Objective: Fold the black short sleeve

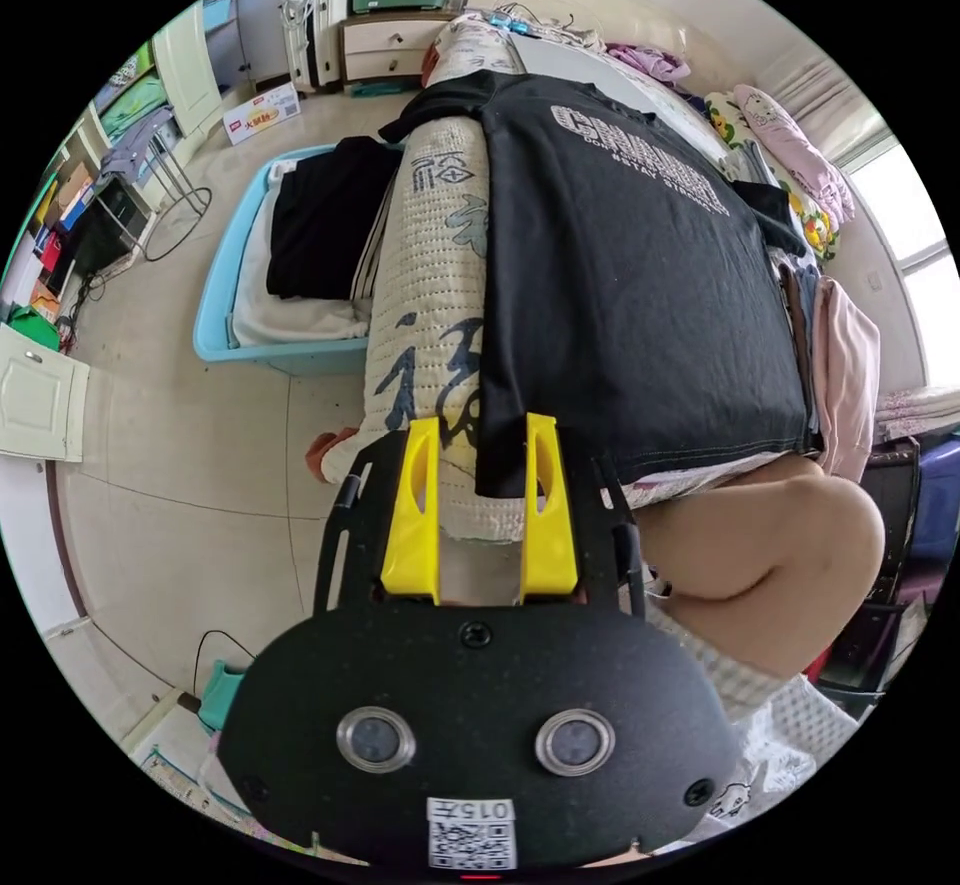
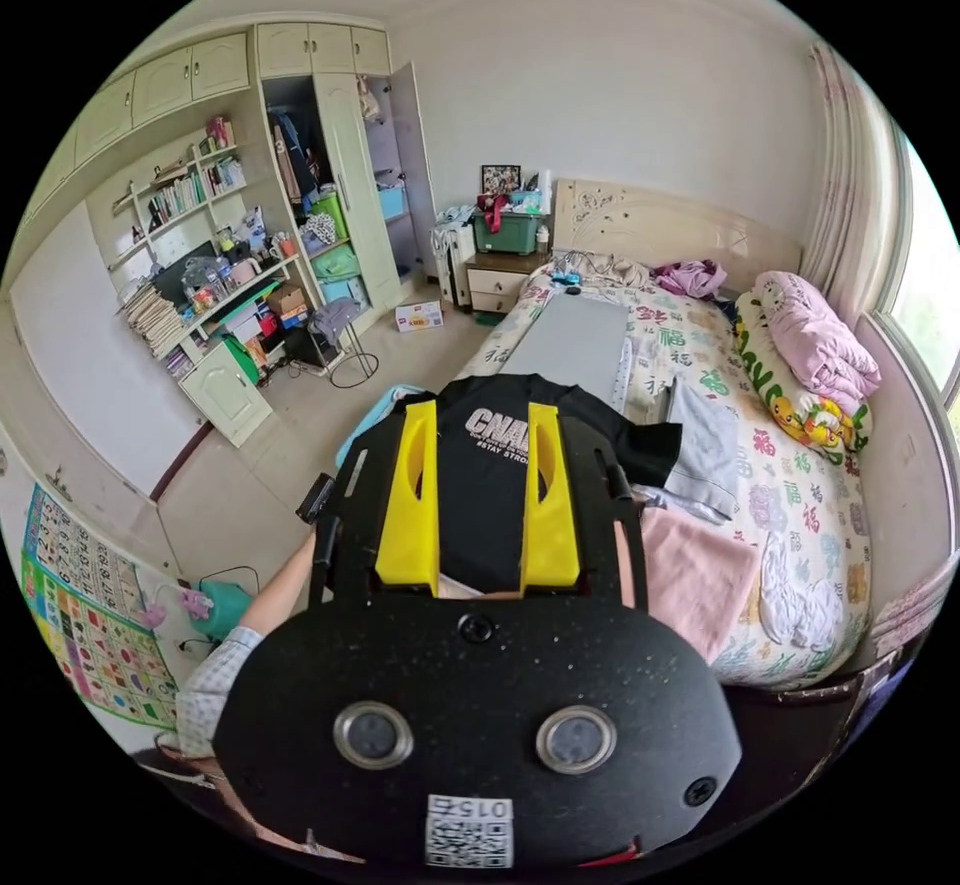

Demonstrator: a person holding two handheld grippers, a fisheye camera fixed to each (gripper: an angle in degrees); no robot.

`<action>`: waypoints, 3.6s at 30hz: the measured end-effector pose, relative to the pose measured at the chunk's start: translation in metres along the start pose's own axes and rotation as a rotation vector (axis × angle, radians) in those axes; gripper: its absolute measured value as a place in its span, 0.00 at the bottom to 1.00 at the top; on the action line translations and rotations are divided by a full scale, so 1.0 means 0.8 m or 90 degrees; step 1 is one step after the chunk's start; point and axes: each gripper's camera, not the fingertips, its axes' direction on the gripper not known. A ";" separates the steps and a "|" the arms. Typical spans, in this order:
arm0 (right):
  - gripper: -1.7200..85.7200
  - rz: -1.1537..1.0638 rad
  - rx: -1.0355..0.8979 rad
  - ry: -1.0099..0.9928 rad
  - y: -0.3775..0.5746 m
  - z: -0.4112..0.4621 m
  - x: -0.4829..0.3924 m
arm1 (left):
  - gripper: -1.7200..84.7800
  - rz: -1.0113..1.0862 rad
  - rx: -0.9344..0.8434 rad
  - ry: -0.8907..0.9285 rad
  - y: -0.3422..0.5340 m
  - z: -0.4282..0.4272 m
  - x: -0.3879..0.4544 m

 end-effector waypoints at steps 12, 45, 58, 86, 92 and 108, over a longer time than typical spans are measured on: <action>0.17 0.211 0.060 0.025 0.170 0.208 0.300 | 0.17 0.046 -0.019 0.003 -0.002 -0.001 0.006; 0.05 0.224 -0.215 -0.073 0.189 0.482 0.636 | 0.17 0.192 0.181 0.261 -0.603 0.153 0.749; 0.03 0.186 -0.152 -0.079 0.190 0.463 0.616 | 0.01 0.207 0.240 0.288 -0.621 0.147 0.683; 0.14 -0.019 -0.267 -0.045 0.144 0.587 0.447 | 0.12 0.138 0.181 0.273 -0.613 0.165 0.435; 0.10 -0.045 -0.290 0.022 0.136 0.610 0.418 | 0.12 0.134 0.136 0.167 -0.662 0.225 0.499; 0.02 -0.055 -0.331 0.104 0.115 0.641 0.390 | 0.01 0.157 0.136 0.112 -0.694 0.256 0.559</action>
